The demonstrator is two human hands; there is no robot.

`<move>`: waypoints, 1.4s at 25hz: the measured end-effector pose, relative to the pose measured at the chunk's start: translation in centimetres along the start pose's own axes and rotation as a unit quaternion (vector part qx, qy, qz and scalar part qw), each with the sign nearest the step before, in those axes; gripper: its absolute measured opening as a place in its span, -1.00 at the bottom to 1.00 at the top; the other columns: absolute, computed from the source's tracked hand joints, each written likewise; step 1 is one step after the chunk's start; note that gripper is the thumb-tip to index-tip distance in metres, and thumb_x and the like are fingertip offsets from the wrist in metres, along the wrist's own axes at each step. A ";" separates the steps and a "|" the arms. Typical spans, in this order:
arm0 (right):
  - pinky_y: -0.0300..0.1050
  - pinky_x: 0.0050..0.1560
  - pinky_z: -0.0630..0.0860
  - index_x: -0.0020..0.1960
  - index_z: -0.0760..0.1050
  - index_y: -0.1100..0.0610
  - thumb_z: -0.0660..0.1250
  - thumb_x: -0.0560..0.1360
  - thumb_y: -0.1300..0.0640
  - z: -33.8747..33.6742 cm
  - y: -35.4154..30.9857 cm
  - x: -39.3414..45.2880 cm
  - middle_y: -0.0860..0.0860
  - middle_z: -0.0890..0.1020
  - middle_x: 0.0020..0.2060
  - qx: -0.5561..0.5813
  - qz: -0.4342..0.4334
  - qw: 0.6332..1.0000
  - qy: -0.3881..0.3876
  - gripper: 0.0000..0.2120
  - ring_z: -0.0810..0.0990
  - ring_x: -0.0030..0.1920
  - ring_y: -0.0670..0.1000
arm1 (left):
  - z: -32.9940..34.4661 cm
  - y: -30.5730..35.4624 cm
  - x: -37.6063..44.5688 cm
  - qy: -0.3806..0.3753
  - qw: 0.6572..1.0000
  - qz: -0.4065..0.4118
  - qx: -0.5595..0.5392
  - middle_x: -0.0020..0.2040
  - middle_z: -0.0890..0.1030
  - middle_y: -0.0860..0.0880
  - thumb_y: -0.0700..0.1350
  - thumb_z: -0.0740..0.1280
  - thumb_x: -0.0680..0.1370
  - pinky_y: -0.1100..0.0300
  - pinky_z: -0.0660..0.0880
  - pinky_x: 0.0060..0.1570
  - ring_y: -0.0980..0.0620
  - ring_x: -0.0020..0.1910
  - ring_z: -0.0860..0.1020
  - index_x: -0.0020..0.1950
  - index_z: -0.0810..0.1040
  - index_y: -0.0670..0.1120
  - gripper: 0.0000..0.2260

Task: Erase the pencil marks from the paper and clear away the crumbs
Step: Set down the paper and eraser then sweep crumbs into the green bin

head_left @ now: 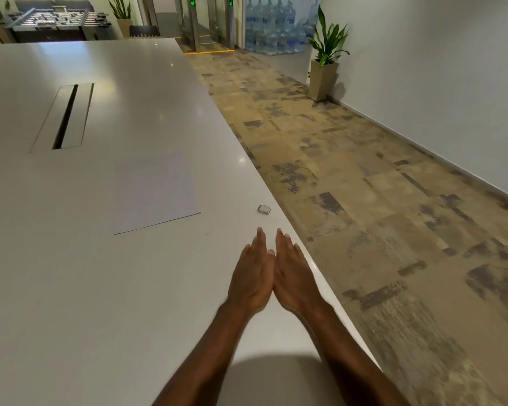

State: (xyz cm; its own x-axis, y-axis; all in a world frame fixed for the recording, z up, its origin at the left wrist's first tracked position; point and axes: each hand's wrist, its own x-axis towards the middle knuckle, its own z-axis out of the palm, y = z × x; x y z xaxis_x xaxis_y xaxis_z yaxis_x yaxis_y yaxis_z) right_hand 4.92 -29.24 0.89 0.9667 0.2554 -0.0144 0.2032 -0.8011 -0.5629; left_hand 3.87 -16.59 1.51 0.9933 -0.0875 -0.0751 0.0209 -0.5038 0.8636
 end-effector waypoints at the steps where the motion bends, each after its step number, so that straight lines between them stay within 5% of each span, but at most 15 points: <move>1: -0.06 0.68 -0.08 0.70 -0.23 -0.04 -0.26 0.69 -0.24 0.0 0.0 -0.1 -0.15 -0.11 0.66 0.019 -0.017 1.000 -0.015 -0.37 -0.07 0.69 -0.07 | -0.2 0.4 0.1 -0.011 0.989 -0.021 -0.144 0.64 0.03 0.21 0.51 -0.19 0.50 0.01 -0.02 0.61 0.16 0.62 0.07 0.54 -0.16 0.43 -0.39; 3: -0.19 0.63 0.10 0.68 -0.15 -0.18 -0.03 0.77 -0.02 -0.7 -0.2 -1.5 -0.22 0.10 0.65 0.184 -0.026 0.982 -0.029 -0.46 0.11 0.65 -0.17 | -0.9 0.4 -0.1 0.018 0.948 -0.036 -0.314 0.61 0.16 0.21 0.38 -0.06 0.55 0.02 0.04 0.55 0.18 0.56 0.23 0.50 -0.09 0.46 -0.48; 6: -0.19 0.60 0.20 0.68 0.02 -0.16 0.08 0.76 0.19 -1.8 0.2 -5.2 -0.21 0.26 0.62 0.334 0.052 0.937 0.087 -0.43 0.23 0.60 -0.22 | -2.4 -0.3 -1.5 0.090 0.962 -0.030 -0.257 0.62 0.14 0.24 0.27 -0.10 0.59 0.16 -0.07 0.56 0.36 0.54 0.11 0.53 -0.04 0.38 -0.51; 10: -0.10 0.64 -0.11 0.72 -0.10 0.03 0.00 0.68 -0.15 0.8 0.4 -9.6 -0.01 0.00 0.70 -0.016 0.151 0.984 0.091 -0.32 -0.05 0.69 -0.01 | -1.1 -0.5 -1.3 0.073 0.996 -0.033 0.030 0.52 -0.12 0.43 0.43 -0.35 0.46 0.16 -0.11 0.57 0.15 0.62 -0.06 0.63 -0.10 0.29 -0.27; 13: 0.05 0.66 -0.11 0.69 0.01 0.21 0.00 0.66 -0.12 2.5 -1.4 -6.7 0.14 0.04 0.67 -0.110 0.092 0.985 0.092 -0.30 -0.03 0.68 0.13 | 1.0 1.9 0.7 0.004 0.995 -0.039 -0.089 0.54 -0.03 0.42 0.47 -0.26 0.50 -0.05 -0.02 0.61 0.14 0.62 0.03 0.54 -0.05 0.49 -0.42; 15: 0.04 0.65 -0.23 0.70 -0.15 0.20 0.04 0.70 -0.02 1.9 -2.3 -3.0 0.11 -0.14 0.65 -0.103 0.054 0.992 0.058 -0.32 -0.15 0.69 0.13 | 1.0 3.6 1.5 -0.008 0.967 -0.039 -0.253 0.56 0.15 0.34 0.41 -0.12 0.56 -0.06 0.00 0.60 0.16 0.60 0.12 0.43 0.09 0.59 -0.58; 17: -0.01 0.67 -0.23 0.69 -0.25 0.10 -0.02 0.74 -0.02 0.8 -2.1 -1.7 0.02 -0.21 0.67 -0.066 0.037 0.996 0.037 -0.36 -0.23 0.68 0.00 | -0.4 4.5 1.7 0.042 0.950 -0.039 -0.307 0.58 0.21 0.24 0.36 -0.06 0.56 0.02 0.05 0.55 0.16 0.57 0.20 0.47 0.18 0.45 -0.54; 20: -0.05 0.68 -0.19 0.70 -0.19 -0.05 -0.18 0.70 -0.23 1.0 -1.8 -4.6 -0.09 -0.21 0.68 -0.049 -0.019 0.998 0.047 -0.37 -0.28 0.67 -0.08 | -3.6 3.1 0.6 0.126 0.964 -0.032 -0.231 0.56 0.28 0.23 0.32 0.00 0.57 0.02 0.11 0.57 0.18 0.53 0.26 0.49 0.27 0.30 -0.52; 24: 0.22 0.56 0.19 0.64 0.28 -0.03 0.05 0.61 -0.36 5.1 -3.8 -11.7 -0.02 0.16 0.66 -0.197 -0.206 0.958 -0.034 -0.30 0.14 0.66 0.13 | -7.5 -3.0 -1.0 0.210 0.974 -0.009 -0.082 0.52 0.41 0.14 0.31 0.04 0.60 -0.07 0.31 0.51 0.12 0.48 0.39 0.34 0.33 0.51 -0.68; 26: 0.26 0.57 0.14 0.64 0.28 -0.03 0.00 0.66 -0.35 5.2 -3.6 -10.4 -0.06 0.24 0.64 -0.242 -0.237 0.939 -0.063 -0.34 0.15 0.66 0.13 | -8.2 -4.8 -1.6 0.216 0.975 -0.022 -0.049 0.52 0.41 0.12 0.30 0.01 0.59 -0.08 0.30 0.51 0.11 0.51 0.35 0.33 0.31 0.49 -0.68; 31: 0.22 0.63 -0.25 0.72 -0.07 -0.02 -0.15 0.73 -0.26 0.3 -2.1 -2.3 -0.09 -0.04 0.70 -0.242 -0.112 0.963 -0.035 -0.37 -0.32 0.67 0.08 | -7.5 -5.7 -2.8 0.199 0.976 -0.013 0.084 0.58 0.33 0.07 0.16 0.01 0.63 -0.01 0.17 0.57 0.12 0.57 0.24 0.49 0.42 0.08 -0.52; 35: 0.12 0.65 -0.19 0.72 -0.12 0.00 -0.11 0.72 -0.26 0.5 -1.9 -7.2 -0.04 -0.17 0.70 -0.184 -0.065 0.981 0.020 -0.34 -0.29 0.68 0.06 | -7.3 -5.4 -2.7 0.169 0.974 -0.018 0.151 0.62 0.22 0.09 0.17 -0.04 0.64 0.15 -0.03 0.59 0.13 0.60 0.14 0.55 0.38 0.02 -0.45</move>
State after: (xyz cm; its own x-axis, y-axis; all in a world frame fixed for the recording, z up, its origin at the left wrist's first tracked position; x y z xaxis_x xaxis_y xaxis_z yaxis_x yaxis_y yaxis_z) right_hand -2.55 -29.31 1.60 0.9329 0.3525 0.0734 0.3599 -0.9063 -0.2217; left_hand 1.92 -7.34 0.68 0.9744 0.1966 0.1092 0.0727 -0.7350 0.6742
